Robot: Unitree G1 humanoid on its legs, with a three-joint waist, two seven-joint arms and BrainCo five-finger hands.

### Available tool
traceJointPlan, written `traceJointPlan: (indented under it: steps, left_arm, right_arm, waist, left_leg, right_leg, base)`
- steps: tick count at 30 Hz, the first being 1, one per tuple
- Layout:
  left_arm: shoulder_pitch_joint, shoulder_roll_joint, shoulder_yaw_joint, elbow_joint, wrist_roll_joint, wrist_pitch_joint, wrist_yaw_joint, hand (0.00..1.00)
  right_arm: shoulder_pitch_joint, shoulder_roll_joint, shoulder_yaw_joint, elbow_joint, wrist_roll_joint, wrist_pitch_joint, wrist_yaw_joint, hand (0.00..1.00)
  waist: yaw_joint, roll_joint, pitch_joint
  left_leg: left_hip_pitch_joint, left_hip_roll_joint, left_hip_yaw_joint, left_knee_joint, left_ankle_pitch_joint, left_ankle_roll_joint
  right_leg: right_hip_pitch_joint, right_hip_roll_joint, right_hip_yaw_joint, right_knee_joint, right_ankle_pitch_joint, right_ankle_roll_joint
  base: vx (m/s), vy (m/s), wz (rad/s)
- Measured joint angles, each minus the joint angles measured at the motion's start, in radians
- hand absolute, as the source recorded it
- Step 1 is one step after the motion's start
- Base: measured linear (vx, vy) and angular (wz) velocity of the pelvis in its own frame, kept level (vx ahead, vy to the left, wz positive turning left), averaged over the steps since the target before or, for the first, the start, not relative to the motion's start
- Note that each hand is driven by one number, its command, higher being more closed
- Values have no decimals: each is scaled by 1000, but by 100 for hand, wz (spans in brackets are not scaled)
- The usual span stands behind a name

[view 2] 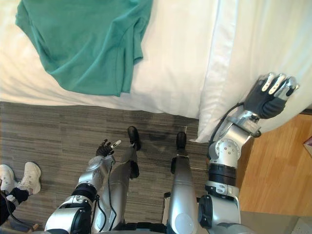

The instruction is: Tidy the bed and pick cloth on bed and put in laundry

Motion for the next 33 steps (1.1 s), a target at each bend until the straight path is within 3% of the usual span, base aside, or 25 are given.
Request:
traceJointPlan:
  steps: [4,8,11,12,15,20,22,23,25,26,28,31,33]
  left_arm:
    - [-20,-8,11,8,-17,0,-1,0]
    - [-24,-8,10,23,-46,-1,-3,0]
    - [-16,-9,-1,38,-51,0,-7,0]
    - [-3,-10,-11,37,-51,-1,-9,0]
    - [63,-10,-12,41,-47,0,-10,0]
    - [191,-6,-15,85,-30,9,-11,0]
    - [237,2,-30,85,-27,23,-23,0]
    - [276,8,-41,84,-8,33,-34,0]
    - [308,11,-48,85,8,48,-45,0]
    - [344,10,-49,86,16,53,-48,0]
    - [398,12,-50,86,39,52,-48,0]
    - [453,12,-53,88,48,51,-41,0]
    - [450,24,-51,87,61,46,-22,0]
  right_arm:
    - [68,11,-16,117,-1,53,-10,100]
    - [212,56,-14,302,-4,121,-86,100]
    - [328,83,-10,345,-90,165,-105,100]
    - [362,82,-12,356,-148,175,-110,0]
    - [418,84,-22,419,-306,209,-124,0]
    - [544,136,-96,505,-565,233,-166,0]
    - [572,141,-103,543,-719,232,-194,0]
    - [578,146,-102,581,-872,224,-229,0]
    - [578,150,-93,624,-1039,216,-264,0]
    - [583,148,-66,670,-1174,215,-287,0]
    - [605,148,-10,723,-1293,217,-303,0]
    - [620,150,34,789,-1318,225,-316,0]
    - [641,148,31,796,-1290,228,-321,0]
  waist:
    - [-1,-5,0]
    - [-7,-5,-1]
    - [-28,-6,-2]
    - [-30,-9,-4]
    - [-35,-27,-37]
    - [-30,-51,-184]
    - [-26,-56,-238]
    - [-26,-56,-278]
    - [-26,-55,-300]
    - [-28,-48,-323]
    - [-26,-45,-349]
    - [-28,-54,-359]
    - [-54,-63,-352]
  left_leg:
    - [40,14,37,0,-3,-3]
    - [97,23,69,-1,-16,-3]
    - [159,26,79,-11,-24,-2]
    - [197,28,90,-18,-32,0]
    - [270,35,117,-15,-63,2]
    - [365,45,140,-24,-72,-4]
    - [409,45,151,-39,-74,-7]
    - [445,43,150,-59,-75,-9]
    - [485,37,143,-78,-73,-11]
    - [508,32,125,-94,-70,-13]
    - [526,25,102,-97,-69,-13]
    - [531,10,107,-72,-105,-3]
    - [447,73,211,175,-209,14]
  right_leg:
    - [40,14,19,-33,20,-1]
    - [85,25,33,-43,21,-2]
    - [145,30,36,-56,21,-1]
    - [179,32,41,-64,20,-1]
    - [254,38,56,-92,17,1]
    - [375,38,10,-138,13,0]
    - [425,37,-14,-153,9,3]
    - [465,35,-34,-171,5,3]
    - [508,32,-45,-188,-1,5]
    - [544,28,-61,-206,-3,6]
    - [581,21,-86,-221,-8,9]
    - [610,-4,-123,-206,-33,14]
    - [621,-46,-205,-130,-86,24]
  base:
    - [1,10,-26]
    - [10,-5,-25]
    - [54,1,-15]
    - [80,17,-32]
    - [87,12,-27]
    - [145,1,5]
    - [109,4,11]
    - [90,3,10]
    - [61,8,16]
    - [37,15,25]
    - [19,16,34]
    - [1,43,46]
    - [-46,42,108]
